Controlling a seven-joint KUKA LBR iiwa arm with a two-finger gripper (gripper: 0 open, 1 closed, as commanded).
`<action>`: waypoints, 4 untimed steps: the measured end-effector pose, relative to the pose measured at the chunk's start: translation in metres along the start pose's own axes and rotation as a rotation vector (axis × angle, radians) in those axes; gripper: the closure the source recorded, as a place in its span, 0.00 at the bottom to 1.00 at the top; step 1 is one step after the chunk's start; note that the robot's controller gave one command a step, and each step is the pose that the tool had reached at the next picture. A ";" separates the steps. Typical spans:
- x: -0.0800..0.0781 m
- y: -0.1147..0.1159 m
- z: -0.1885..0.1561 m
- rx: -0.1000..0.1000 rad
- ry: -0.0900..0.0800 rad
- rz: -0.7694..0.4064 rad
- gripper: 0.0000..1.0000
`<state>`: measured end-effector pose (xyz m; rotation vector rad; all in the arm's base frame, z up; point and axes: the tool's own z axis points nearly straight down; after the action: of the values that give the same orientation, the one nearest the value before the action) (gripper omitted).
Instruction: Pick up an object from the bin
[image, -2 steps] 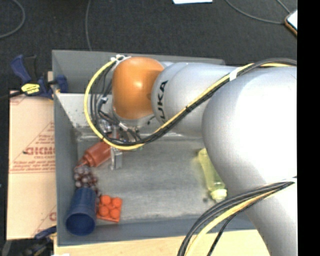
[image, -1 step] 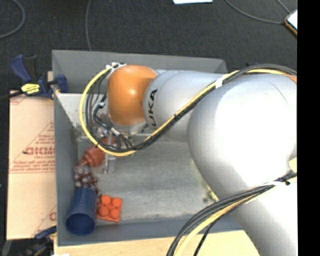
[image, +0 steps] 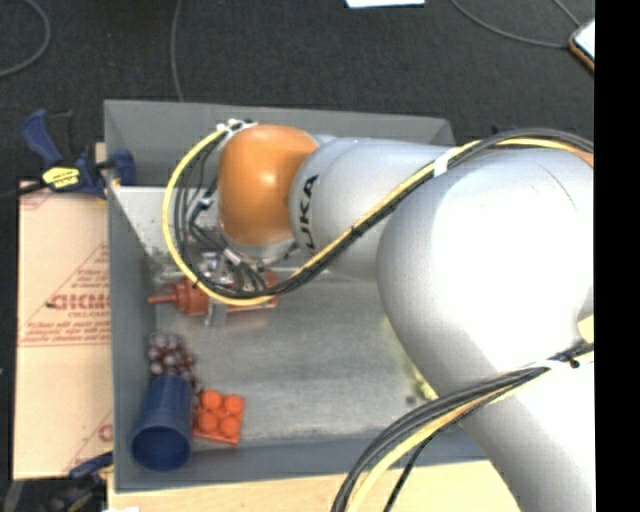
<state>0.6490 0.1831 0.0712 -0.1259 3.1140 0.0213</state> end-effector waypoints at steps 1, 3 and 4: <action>0.000 0.000 0.000 0.000 0.000 0.000 1.00; -0.001 0.000 -0.039 -0.001 0.000 0.001 1.00; -0.002 0.001 -0.054 -0.002 -0.005 0.001 1.00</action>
Offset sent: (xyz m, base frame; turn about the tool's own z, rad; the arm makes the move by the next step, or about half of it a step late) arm 0.0000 0.0001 0.0472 0.0002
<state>0.6499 0.1831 0.1251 -0.1241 3.1092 0.0254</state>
